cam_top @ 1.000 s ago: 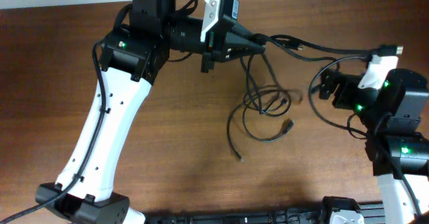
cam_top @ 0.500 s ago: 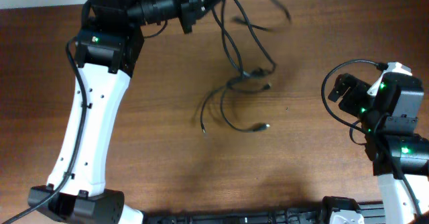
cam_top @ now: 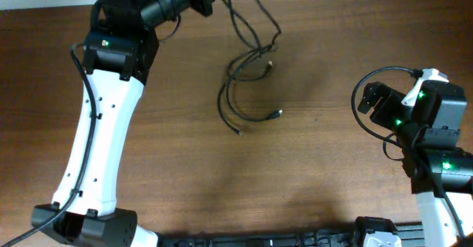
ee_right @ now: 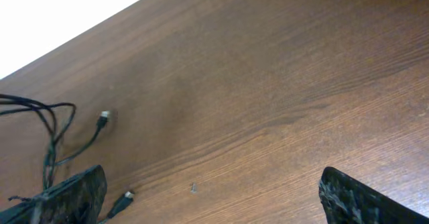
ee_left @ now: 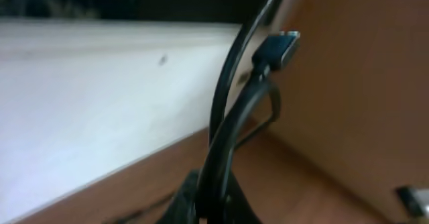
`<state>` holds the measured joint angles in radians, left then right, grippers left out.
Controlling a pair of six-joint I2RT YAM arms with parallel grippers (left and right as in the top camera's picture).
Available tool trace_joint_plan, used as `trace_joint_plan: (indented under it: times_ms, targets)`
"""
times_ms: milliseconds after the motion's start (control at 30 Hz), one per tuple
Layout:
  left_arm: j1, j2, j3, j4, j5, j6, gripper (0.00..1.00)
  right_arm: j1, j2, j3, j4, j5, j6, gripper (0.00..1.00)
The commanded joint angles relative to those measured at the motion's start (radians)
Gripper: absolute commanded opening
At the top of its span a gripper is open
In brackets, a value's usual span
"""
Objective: Untangle cables
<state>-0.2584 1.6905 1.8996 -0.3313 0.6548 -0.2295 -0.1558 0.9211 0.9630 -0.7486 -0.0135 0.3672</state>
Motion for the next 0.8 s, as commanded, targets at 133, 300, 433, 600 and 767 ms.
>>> trace_joint_plan:
  times_ms: [133, 300, 433, 600, 767]
  targets:
    - [-0.006, -0.031, 0.014, 0.295, 0.116, -0.076, 0.0, -0.002, -0.002, 0.004, 0.003, -0.014, 0.004, 0.99]
    - [-0.007, -0.029, 0.013, 0.064, 0.065, 0.044, 0.18, -0.002, -0.002, 0.004, 0.003, -0.025, 0.004, 0.99]
    - [-0.007, -0.014, 0.013, -0.32, 0.024, 0.214, 0.61, -0.002, -0.002, 0.004, 0.004, -0.029, 0.004, 0.99]
    - [-0.007, -0.006, 0.013, -0.656, -0.066, 0.307, 0.99, -0.002, -0.002, 0.004, 0.004, -0.037, 0.004, 0.99]
    - [-0.007, -0.006, 0.013, -0.801, -0.283, 0.306, 0.99, -0.002, -0.001, 0.004, 0.004, -0.082, 0.004, 0.99]
